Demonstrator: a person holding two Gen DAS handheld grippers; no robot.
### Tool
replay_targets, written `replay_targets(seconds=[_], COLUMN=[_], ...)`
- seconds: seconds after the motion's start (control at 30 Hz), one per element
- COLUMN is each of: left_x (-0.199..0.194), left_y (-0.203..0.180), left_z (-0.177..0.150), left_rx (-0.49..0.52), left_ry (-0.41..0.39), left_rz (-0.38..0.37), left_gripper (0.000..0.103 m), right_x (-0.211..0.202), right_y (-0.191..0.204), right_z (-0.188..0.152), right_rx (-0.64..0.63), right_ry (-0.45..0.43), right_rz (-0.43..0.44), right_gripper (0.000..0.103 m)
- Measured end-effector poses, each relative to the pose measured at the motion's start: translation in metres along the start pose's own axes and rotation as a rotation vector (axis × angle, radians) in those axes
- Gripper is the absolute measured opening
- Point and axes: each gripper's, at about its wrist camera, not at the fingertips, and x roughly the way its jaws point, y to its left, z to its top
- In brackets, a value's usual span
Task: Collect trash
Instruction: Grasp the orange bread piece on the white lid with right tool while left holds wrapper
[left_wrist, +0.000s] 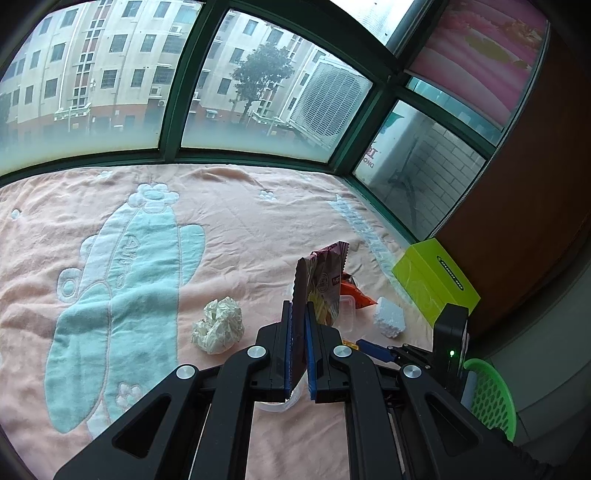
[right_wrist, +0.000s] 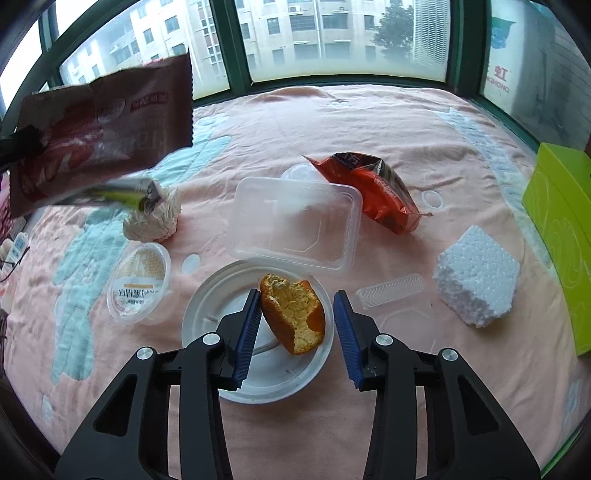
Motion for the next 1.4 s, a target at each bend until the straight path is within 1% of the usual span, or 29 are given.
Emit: replay_targets(seconds=[0.1,0.2,0.3,0.53,0.6,0.67,0.83,0.93,1.0,1.07,1.23,1.4], left_x=[0.000,0.000,0.000,-0.002,-0.002,-0.002,0.000,0.000,-0.001,-0.001,-0.001,0.000], left_y=[0.000,0.001,0.001,0.002,0.004,0.004,0.005,0.004,0.003,0.003,0.003,0.001], left_z=[-0.001,-0.002,-0.003,-0.004,-0.004,-0.004,-0.006,-0.007,-0.007,-0.007,-0.008,-0.008], left_rx=[-0.001,-0.004,-0.004,-0.009,-0.012,-0.012,-0.016,-0.018,-0.019,-0.014,-0.019,-0.017], left_ry=[0.002,0.003,0.005,0.005,0.007,0.006,0.010,0.011,0.013,0.011,0.011,0.014], left_rz=[0.003,0.000,-0.001,0.001,0.003,0.003,-0.001,-0.001,-0.002,-0.001,-0.001,-0.004], left_gripper=[0.006,0.006,0.006,0.006,0.006,0.006,0.006,0.006,0.006,0.006,0.006,0.006], right_x=[-0.004,-0.006,-0.008,-0.011,-0.017,-0.022,-0.018,-0.012,-0.008,-0.006,-0.002,0.001], right_y=[0.004,0.006,0.008,0.008,0.010,0.008,0.008,0.009,0.010,0.008,0.009,0.006], right_z=[-0.002,-0.004,-0.005,-0.007,-0.007,-0.006,-0.005,-0.007,-0.007,-0.008,-0.010,-0.010], right_rx=[-0.017,-0.022,-0.028,-0.031,-0.042,-0.027,-0.024,-0.017,-0.016,0.002,0.002,0.031], right_ry=[-0.007,-0.014,-0.019,-0.027,-0.049,-0.058,-0.032,-0.019,-0.016,-0.012,-0.009,-0.011], right_rz=[-0.012,-0.001,-0.013,-0.006,-0.036,-0.015,0.017,0.017,-0.011,-0.005,-0.046,-0.038], right_gripper=[0.041,0.042,0.042,0.043,0.043,0.043,0.043,0.043,0.044,0.044,0.044,0.044])
